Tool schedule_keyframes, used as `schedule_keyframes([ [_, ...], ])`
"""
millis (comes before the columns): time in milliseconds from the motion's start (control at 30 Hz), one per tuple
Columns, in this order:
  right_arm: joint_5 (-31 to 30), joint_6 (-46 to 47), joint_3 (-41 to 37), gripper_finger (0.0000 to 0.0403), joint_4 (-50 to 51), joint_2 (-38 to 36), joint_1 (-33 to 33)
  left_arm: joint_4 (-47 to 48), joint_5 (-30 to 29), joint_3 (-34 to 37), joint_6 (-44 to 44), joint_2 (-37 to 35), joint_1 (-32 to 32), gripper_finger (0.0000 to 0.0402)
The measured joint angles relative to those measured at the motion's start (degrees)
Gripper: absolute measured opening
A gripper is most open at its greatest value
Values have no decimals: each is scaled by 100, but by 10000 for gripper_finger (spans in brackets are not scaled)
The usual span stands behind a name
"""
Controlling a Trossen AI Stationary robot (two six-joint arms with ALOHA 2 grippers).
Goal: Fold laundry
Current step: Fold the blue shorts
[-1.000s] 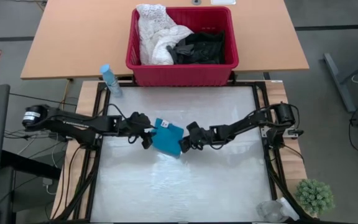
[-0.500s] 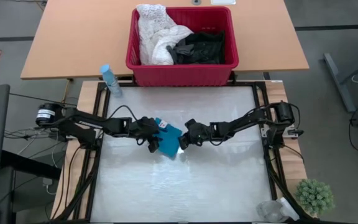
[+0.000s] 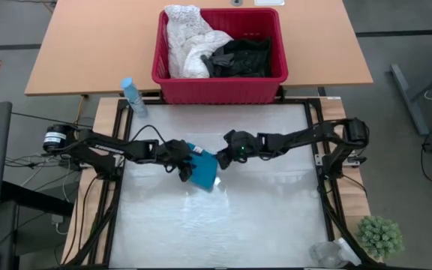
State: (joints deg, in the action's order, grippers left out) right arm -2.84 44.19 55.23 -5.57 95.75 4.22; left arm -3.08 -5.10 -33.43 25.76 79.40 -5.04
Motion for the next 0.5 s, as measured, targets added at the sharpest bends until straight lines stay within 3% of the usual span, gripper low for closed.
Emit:
schedule_keyframes([
  [133, -267, 315, 1, 200, 977, -32, -230, 10, -17, 0, -26, -3, -26, 197],
  [300, -288, 714, 5, 207, 782, 104, -546, 10, -158, 0, -42, -3, -26, 197],
  [500, -759, 894, 3, 206, 527, 141, -566, 10, -178, 0, -44, -1, -26, 197],
])
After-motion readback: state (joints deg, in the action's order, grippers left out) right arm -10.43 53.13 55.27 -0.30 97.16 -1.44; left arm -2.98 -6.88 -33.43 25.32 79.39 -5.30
